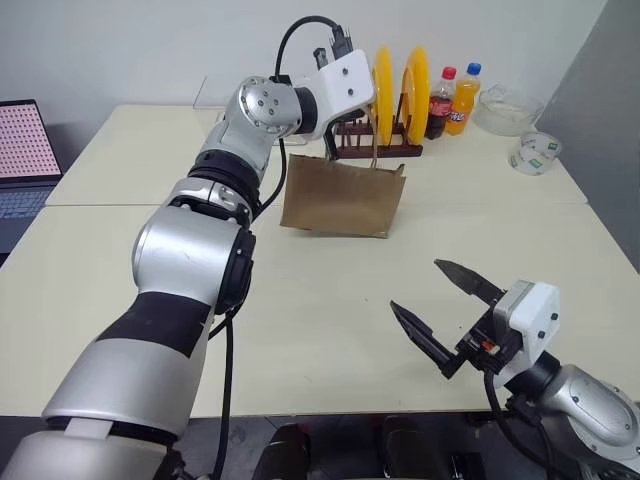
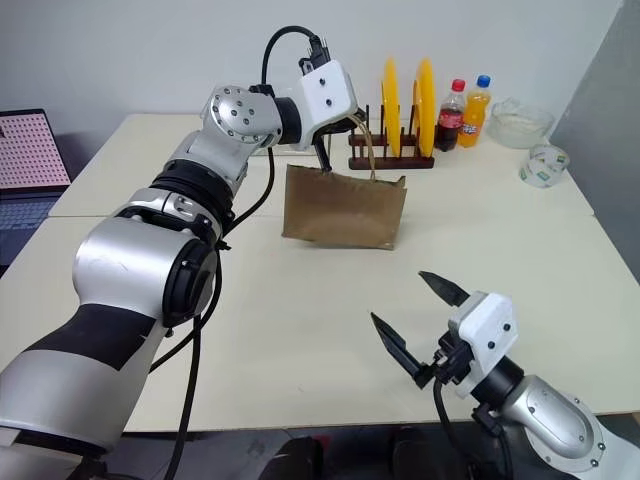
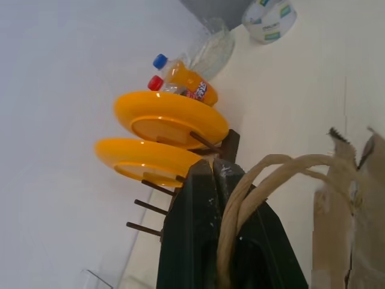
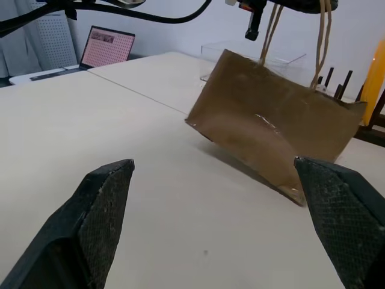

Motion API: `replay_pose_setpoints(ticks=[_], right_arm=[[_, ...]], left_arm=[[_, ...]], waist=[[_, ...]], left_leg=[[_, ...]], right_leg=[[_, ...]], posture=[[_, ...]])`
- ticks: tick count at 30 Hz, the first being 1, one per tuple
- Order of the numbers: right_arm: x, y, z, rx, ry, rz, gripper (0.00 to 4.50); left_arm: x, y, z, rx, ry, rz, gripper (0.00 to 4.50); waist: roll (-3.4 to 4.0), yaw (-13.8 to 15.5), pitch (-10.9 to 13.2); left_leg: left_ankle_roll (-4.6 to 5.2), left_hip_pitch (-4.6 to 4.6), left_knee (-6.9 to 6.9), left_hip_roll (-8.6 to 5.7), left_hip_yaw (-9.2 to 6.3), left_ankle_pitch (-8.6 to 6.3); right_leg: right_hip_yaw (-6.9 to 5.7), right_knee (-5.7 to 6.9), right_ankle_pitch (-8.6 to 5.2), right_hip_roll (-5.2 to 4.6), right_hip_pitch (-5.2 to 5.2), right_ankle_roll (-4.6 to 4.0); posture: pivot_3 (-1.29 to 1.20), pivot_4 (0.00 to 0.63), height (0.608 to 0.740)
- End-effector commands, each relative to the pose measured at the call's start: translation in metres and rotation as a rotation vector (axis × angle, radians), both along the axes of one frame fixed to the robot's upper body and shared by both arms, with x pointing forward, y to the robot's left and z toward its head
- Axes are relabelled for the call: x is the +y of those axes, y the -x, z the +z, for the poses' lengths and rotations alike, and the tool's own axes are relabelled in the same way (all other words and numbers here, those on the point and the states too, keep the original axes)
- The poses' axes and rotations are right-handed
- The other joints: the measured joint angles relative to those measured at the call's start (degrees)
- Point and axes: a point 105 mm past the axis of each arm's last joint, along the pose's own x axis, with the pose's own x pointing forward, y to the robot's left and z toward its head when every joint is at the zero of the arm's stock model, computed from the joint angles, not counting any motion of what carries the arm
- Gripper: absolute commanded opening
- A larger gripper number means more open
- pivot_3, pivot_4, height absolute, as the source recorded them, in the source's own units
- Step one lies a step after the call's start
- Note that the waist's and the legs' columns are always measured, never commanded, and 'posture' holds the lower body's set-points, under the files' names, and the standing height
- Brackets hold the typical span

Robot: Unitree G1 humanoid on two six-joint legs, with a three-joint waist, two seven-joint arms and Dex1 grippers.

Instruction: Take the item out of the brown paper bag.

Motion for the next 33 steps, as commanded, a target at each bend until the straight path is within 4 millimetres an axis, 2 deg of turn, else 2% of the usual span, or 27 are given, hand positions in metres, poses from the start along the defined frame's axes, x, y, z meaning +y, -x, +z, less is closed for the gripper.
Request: replay_pose_setpoints(ticks=[1,7,14,17,23,26,33], right_arm=[[0.013,0.011,0.019,-0.057,-0.017,0.073,4.50],[0.012,0.001,0.024,-0.091,-0.002,0.022,4.50],[0.009,-0.007,0.028,-0.112,-0.005,-0.011,4.50],[0.010,-0.010,0.028,-0.113,-0.005,-0.010,4.50],[0.010,-0.017,0.025,-0.099,-0.010,-0.016,4.50],[0.012,-0.021,0.025,-0.097,-0.005,-0.015,4.50],[0.009,-0.035,0.016,-0.068,0.048,-0.024,4.50]], left_arm=[[0.003,0.002,0.014,-0.058,0.022,-0.003,0.03],[0.010,0.000,-0.004,0.028,0.016,-0.009,0.03],[0.016,-0.002,-0.011,0.034,-0.001,0.010,0.03],[0.020,-0.003,-0.011,0.039,-0.002,0.026,0.61],[0.032,-0.003,-0.008,0.088,0.043,0.033,2.44],[0.046,-0.001,-0.009,0.170,0.087,0.026,3.29],[0.075,0.004,-0.017,0.282,0.190,0.002,3.29]], waist=[[0.00,-0.04,0.00],[0.00,-0.04,0.00],[0.01,-0.04,-0.01],[0.01,-0.06,-0.01],[0.02,-0.18,-0.01],[0.03,-0.23,-0.02],[0.04,-0.45,-0.02]], left_leg=[[0.00,0.01,0.00,0.01,0.00,0.00],[0.00,0.00,0.01,0.00,0.00,0.00],[0.00,0.01,0.01,0.00,0.00,0.00],[0.00,0.02,0.01,0.00,0.00,0.00],[0.00,0.04,0.02,0.00,0.01,0.00],[0.00,0.06,0.02,0.00,0.00,0.01],[0.00,0.08,0.02,0.00,0.00,0.01]], right_leg=[[0.00,0.00,0.00,0.00,0.00,0.00],[-0.01,0.02,0.00,0.00,-0.02,-0.01],[-0.01,0.04,0.01,0.00,-0.02,-0.01],[-0.01,0.06,0.01,0.00,-0.03,-0.01],[-0.01,0.07,0.01,0.00,-0.03,-0.01],[-0.01,0.11,0.01,0.00,-0.03,-0.01],[-0.01,0.15,0.01,0.01,-0.03,-0.01]], posture=[[0.00,0.150,0.740],[0.00,0.150,0.740],[0.00,0.150,0.740],[0.00,0.150,0.740],[0.00,0.150,0.740],[0.00,0.150,0.740],[0.00,0.150,0.740]])
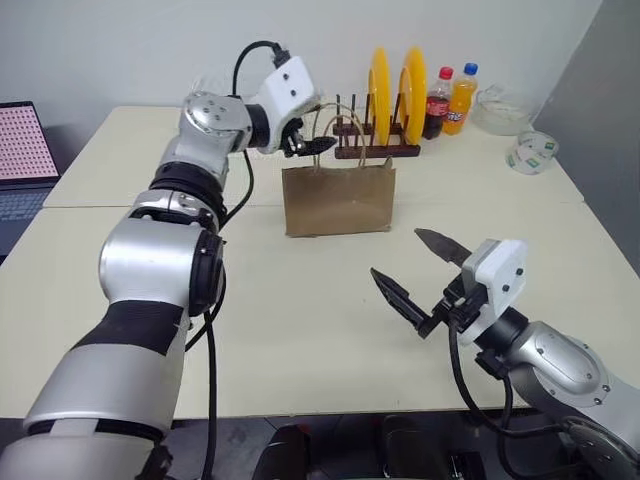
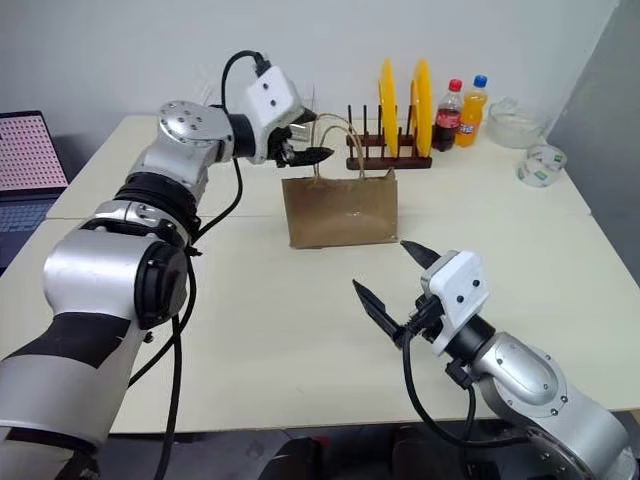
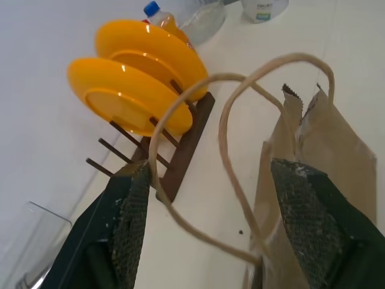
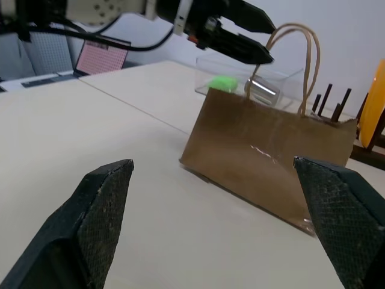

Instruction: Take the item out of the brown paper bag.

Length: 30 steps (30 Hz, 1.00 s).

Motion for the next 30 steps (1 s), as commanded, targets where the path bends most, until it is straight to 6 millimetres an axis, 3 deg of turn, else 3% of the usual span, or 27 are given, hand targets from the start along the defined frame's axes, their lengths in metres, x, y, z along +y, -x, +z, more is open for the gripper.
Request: replay_pose_setpoints(ticks=[1,6,12,16,22,26,30], right_arm=[[-0.006,-0.007,0.003,-0.022,0.036,-0.014,4.50],[-0.012,-0.023,-0.001,-0.024,0.084,-0.046,4.50],[-0.022,-0.036,0.010,-0.069,0.105,-0.050,4.50],[-0.032,-0.053,0.019,-0.098,0.129,-0.051,3.59],[-0.034,-0.093,0.032,-0.138,0.184,-0.045,1.42],[-0.028,-0.127,0.044,-0.192,0.253,-0.033,0.04],[-0.019,-0.159,0.053,-0.236,0.317,-0.024,0.04]], left_arm=[[0.007,0.005,0.010,0.000,0.061,-0.032,3.29],[0.025,0.012,-0.004,0.080,0.148,-0.067,3.29],[0.056,0.031,-0.024,0.093,0.237,-0.123,3.29],[0.050,0.068,-0.046,0.091,0.300,-0.133,3.33],[0.031,0.135,-0.076,0.135,0.451,0.003,3.33],[0.021,0.158,-0.082,0.167,0.501,0.058,3.33],[0.019,0.164,-0.079,0.151,0.518,0.103,3.33]], waist=[[0.00,0.00,0.00],[0.00,-0.12,0.00],[0.04,-1.21,-0.02],[0.10,-1.39,-0.06],[0.11,-0.85,-0.07],[0.20,-0.65,-0.12],[0.21,-0.68,-0.13]], left_leg=[[0.00,0.00,0.01,0.00,0.00,0.00],[0.00,0.02,0.04,0.00,0.00,0.00],[-0.01,0.06,0.03,0.01,-0.01,0.01],[-0.01,0.17,0.02,0.06,0.03,0.01],[-0.02,0.19,0.04,0.13,-0.01,0.01],[-0.01,0.52,-0.01,0.08,0.22,0.00],[-0.01,0.63,-0.05,0.11,0.24,0.01]], right_leg=[[0.00,0.00,0.00,0.00,0.00,0.00],[0.00,0.09,0.00,0.00,-0.01,0.00],[0.04,0.26,0.00,0.00,-0.07,-0.01],[0.16,0.33,0.00,-0.01,-0.03,-0.02],[0.16,0.35,0.01,0.00,-0.04,-0.04],[0.34,0.33,0.02,-0.04,0.16,-0.04],[0.32,0.37,0.02,0.01,0.20,-0.04]], posture=[[0.00,0.150,0.740],[0.00,0.150,0.740],[0.00,0.150,0.740],[0.00,0.150,0.740],[0.00,0.150,0.740],[0.00,0.150,0.740],[0.00,0.150,0.740]])
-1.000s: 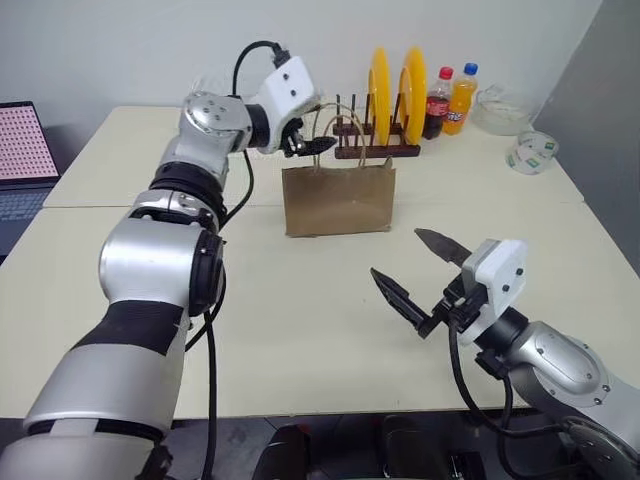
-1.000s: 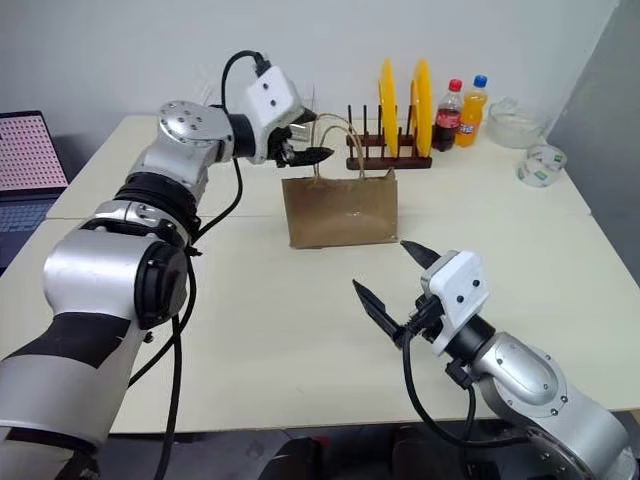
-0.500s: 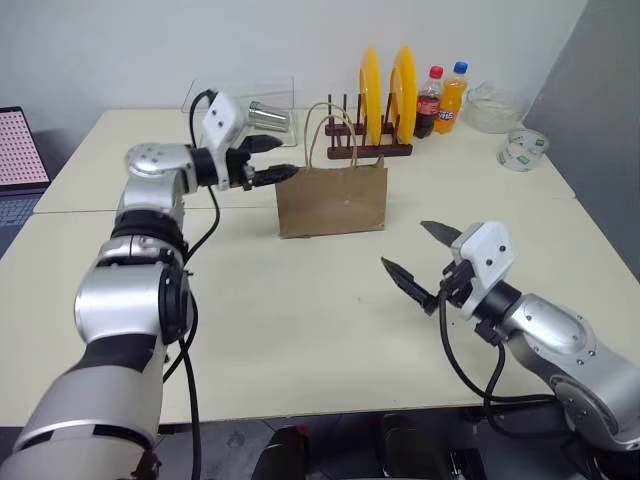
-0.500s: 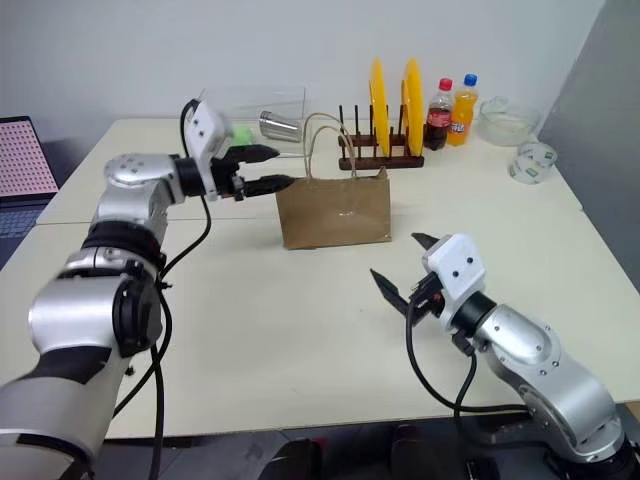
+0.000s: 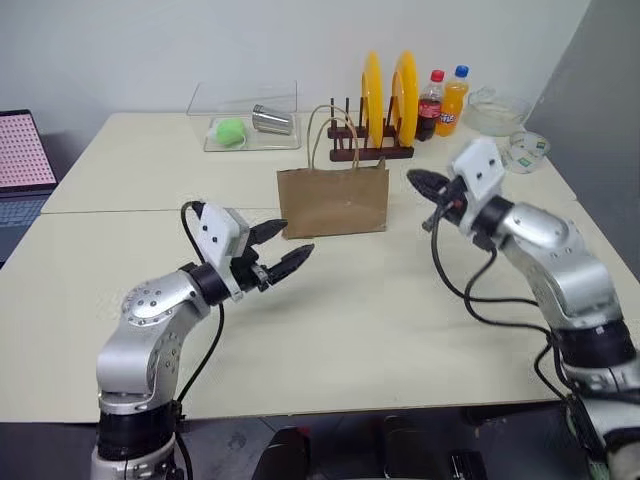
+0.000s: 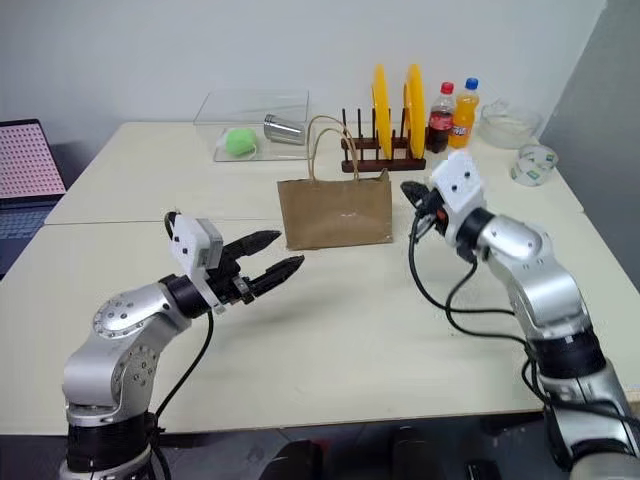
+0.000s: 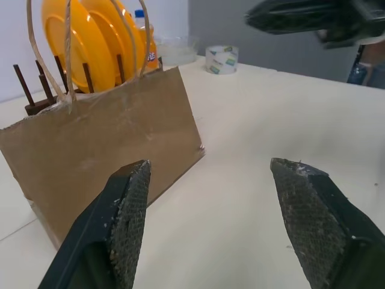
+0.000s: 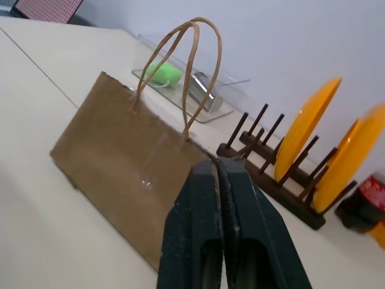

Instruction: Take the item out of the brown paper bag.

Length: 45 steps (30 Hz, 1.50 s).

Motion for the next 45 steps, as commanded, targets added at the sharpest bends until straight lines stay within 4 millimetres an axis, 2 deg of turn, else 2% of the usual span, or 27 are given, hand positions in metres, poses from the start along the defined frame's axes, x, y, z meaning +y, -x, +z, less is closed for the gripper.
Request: replay_pose_setpoints(ticks=[1,4,7,10,15,20,24,30,37,39,41,44,45], right_arm=[[0.006,-0.024,0.010,-0.061,0.072,0.012,0.04],[0.014,-0.064,0.014,-0.080,0.154,-0.060,0.04],[0.022,-0.089,0.018,-0.118,0.263,-0.161,0.04],[0.028,-0.096,0.018,-0.136,0.347,-0.205,0.04],[0.043,-0.094,-0.001,-0.091,0.439,-0.137,0.04],[0.062,-0.076,-0.018,0.013,0.492,0.103,0.04],[0.064,-0.048,-0.036,0.155,0.516,0.383,0.04],[0.058,-0.029,-0.053,0.212,0.561,0.532,0.04],[0.059,-0.019,-0.049,0.140,0.540,0.559,0.04],[0.057,-0.019,-0.041,0.092,0.516,0.526,0.39],[0.054,-0.011,-0.032,0.046,0.479,0.514,0.88],[0.047,0.018,-0.027,0.030,0.413,0.508,1.92],[0.044,0.029,-0.029,0.040,0.396,0.501,2.30]], left_arm=[[-0.005,0.008,0.011,-0.044,0.010,0.021,3.33],[-0.007,0.011,0.004,-0.031,0.004,0.034,3.33],[-0.010,0.014,0.001,-0.038,-0.013,0.031,3.33],[-0.010,0.015,-0.003,-0.044,-0.040,0.028,3.33],[-0.007,0.016,-0.009,-0.041,-0.070,0.022,3.33],[-0.004,0.023,-0.016,-0.027,-0.122,-0.024,3.33],[0.003,0.026,-0.026,-0.006,-0.164,-0.062,3.33],[0.011,0.036,-0.041,0.023,-0.223,-0.123,3.33],[0.024,0.031,-0.041,0.022,-0.284,-0.137,3.33],[0.025,0.029,-0.039,-0.021,-0.339,-0.157,3.33],[0.022,0.025,-0.035,-0.072,-0.382,-0.189,3.69],[0.012,0.021,-0.030,-0.206,-0.483,-0.278,4.49],[0.009,0.020,-0.028,-0.242,-0.505,-0.302,4.50]], waist=[[0.00,-0.03,0.00],[0.01,-0.61,0.00],[0.03,-0.77,0.02],[0.04,-0.72,0.02],[0.08,-0.49,0.04],[0.10,-0.64,0.04],[0.12,-0.65,0.04],[0.19,-0.56,0.08],[0.32,-0.50,0.16],[0.32,-0.44,0.16],[0.32,-0.29,0.16],[0.33,0.72,0.16],[0.33,1.06,0.16]], left_leg=[[0.00,0.00,-0.02,0.00,0.03,0.00],[-0.01,0.00,-0.04,-0.01,0.14,0.00],[-0.02,0.03,-0.11,0.03,0.27,0.01],[-0.22,0.01,-0.18,0.07,0.30,0.12],[-0.23,-0.04,-0.18,0.01,0.32,0.11],[-0.08,0.00,-0.19,0.02,0.31,0.03],[-0.02,0.03,-0.19,0.02,0.29,-0.01],[-0.01,0.05,-0.20,0.04,0.28,-0.01],[-0.01,0.04,-0.20,0.04,0.27,-0.01],[-0.01,0.04,-0.20,0.05,0.25,-0.01],[-0.01,0.01,-0.20,0.04,0.23,-0.01],[-0.02,-0.08,-0.20,0.04,0.12,-0.01],[-0.02,-0.13,-0.21,0.04,0.09,-0.01]], right_leg=[[0.02,-0.02,0.00,0.00,0.00,0.00],[0.10,-0.06,0.01,-0.02,-0.03,-0.01],[0.17,-0.04,0.03,0.00,-0.13,-0.06],[0.18,-0.12,0.02,0.00,-0.18,-0.09],[0.22,-0.22,0.02,-0.03,-0.17,-0.09],[0.22,-0.15,0.02,-0.02,-0.18,-0.09],[0.20,-0.16,0.02,-0.02,-0.14,-0.09],[0.19,-0.16,0.02,-0.02,-0.13,-0.09],[0.18,-0.14,0.02,-0.01,-0.15,-0.09],[0.16,-0.15,0.02,-0.01,-0.15,-0.09],[0.15,-0.17,0.02,-0.01,-0.15,-0.09],[0.05,-0.30,0.02,-0.02,-0.15,-0.09],[0.01,-0.34,0.02,-0.03,-0.15,-0.09]], posture=[[0.00,0.150,0.740],[0.00,0.150,0.740],[0.00,0.150,0.740],[0.00,0.150,0.740],[0.00,0.150,0.740],[0.00,0.150,0.740],[0.00,0.150,0.740],[0.00,0.150,0.740],[0.00,0.150,0.740],[0.00,0.150,0.740],[0.00,0.150,0.740],[0.00,0.150,0.740],[0.00,0.150,0.740]])
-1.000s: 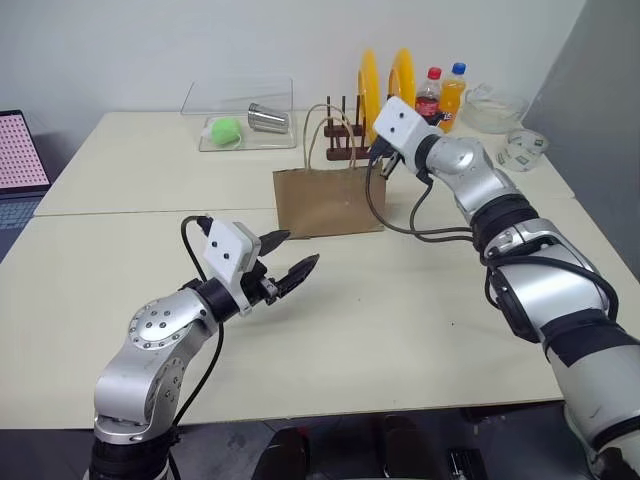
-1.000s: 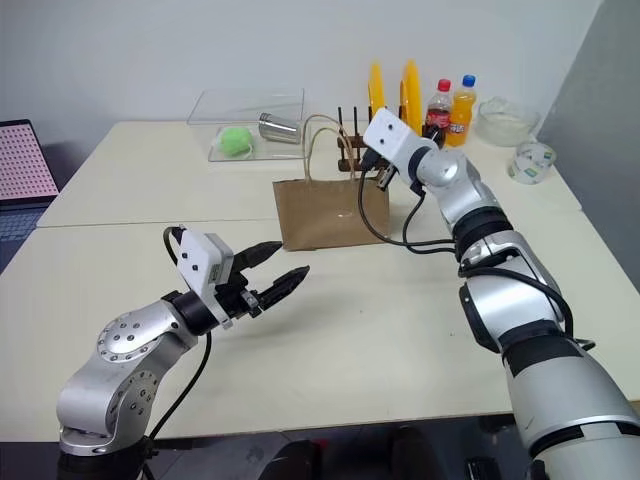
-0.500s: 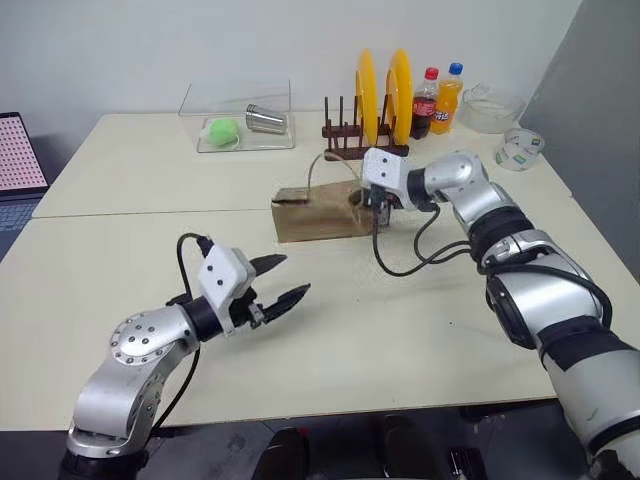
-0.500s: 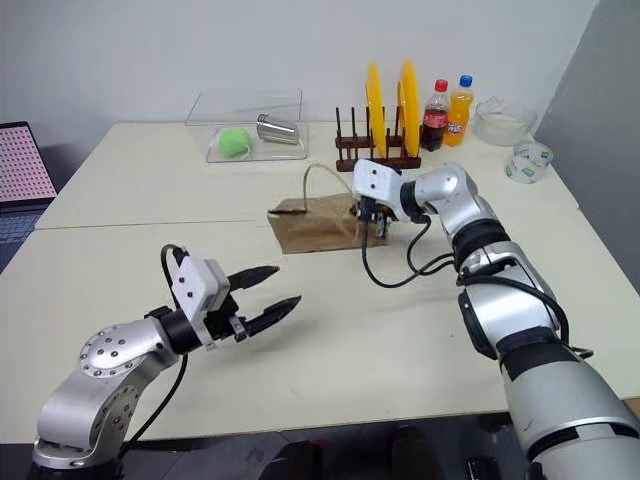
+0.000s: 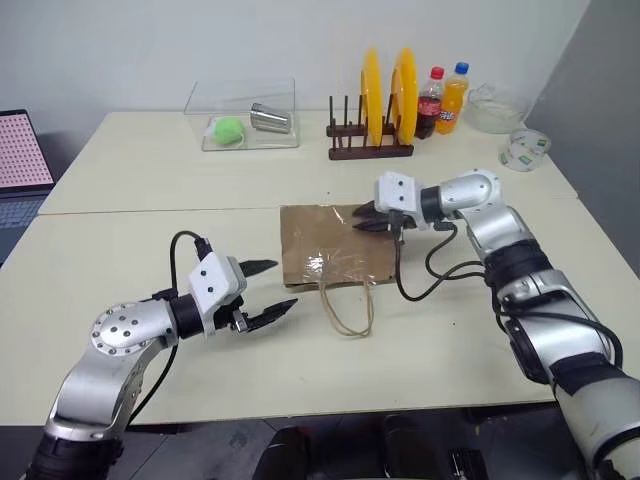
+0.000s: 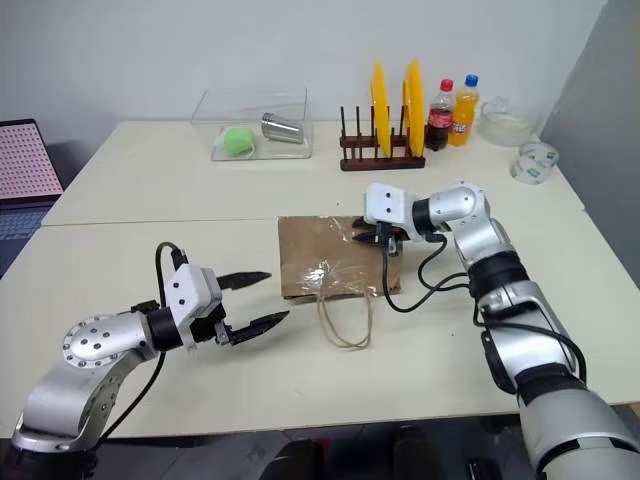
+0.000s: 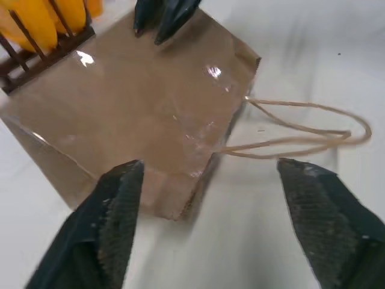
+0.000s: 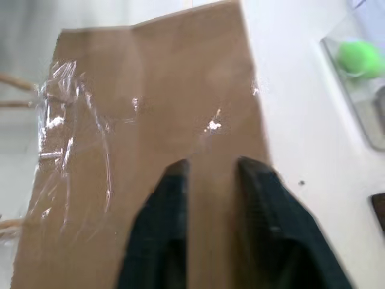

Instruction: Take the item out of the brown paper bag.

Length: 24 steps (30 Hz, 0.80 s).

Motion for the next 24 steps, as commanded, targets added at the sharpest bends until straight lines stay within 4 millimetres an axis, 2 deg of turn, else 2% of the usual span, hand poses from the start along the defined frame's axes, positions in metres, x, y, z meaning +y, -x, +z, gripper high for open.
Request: replay_pose_setpoints(ticks=[1,6,10,15,20,24], right_arm=[[-0.002,0.033,0.020,-0.026,-0.089,-0.006,2.64],[-0.024,0.078,0.004,0.055,-0.136,-0.138,4.44],[-0.033,0.112,-0.007,0.177,-0.166,-0.189,4.48],[-0.040,0.154,-0.040,0.321,-0.173,-0.296,4.48],[-0.037,0.167,-0.047,0.361,-0.190,-0.346,4.48],[-0.038,0.170,-0.052,0.374,-0.187,-0.376,4.48]], left_arm=[[-0.011,-0.001,0.009,-0.139,-0.080,-0.116,4.50],[-0.022,-0.004,0.001,-0.204,-0.187,-0.283,4.50],[-0.027,-0.006,-0.006,-0.238,-0.234,-0.372,4.50],[-0.039,-0.018,-0.019,-0.367,-0.298,-0.437,4.50],[-0.049,-0.023,-0.024,-0.417,-0.278,-0.442,4.50],[-0.055,-0.023,-0.031,-0.419,-0.270,-0.450,4.50]], waist=[[0.01,0.57,0.00],[0.01,1.57,-0.01],[0.04,1.65,0.00],[0.04,1.96,-0.01],[0.04,1.37,-0.02],[0.04,1.42,-0.03]], left_leg=[[0.00,-0.01,-0.01,0.00,0.00,0.00],[0.01,-0.22,-0.01,-0.04,-0.09,-0.01],[0.02,-0.23,0.00,-0.03,-0.08,-0.01],[0.02,-0.26,0.03,-0.05,-0.17,-0.02],[0.03,-0.25,0.12,-0.06,-0.12,-0.01],[0.04,-0.24,0.11,-0.05,-0.22,-0.01]], right_leg=[[0.00,-0.06,0.00,0.00,0.00,0.00],[-0.08,-0.19,0.00,-0.02,-0.03,0.00],[-0.09,-0.19,0.00,-0.01,-0.03,0.01],[-0.20,-0.22,-0.01,-0.01,0.04,0.01],[-0.12,-0.21,0.03,0.00,0.05,0.09],[-0.20,-0.20,0.03,0.03,0.09,0.10]], posture=[[0.00,0.150,0.740],[0.00,0.150,0.740],[0.00,0.150,0.740],[0.00,0.150,0.740],[0.00,0.150,0.740],[0.00,0.150,0.740]])
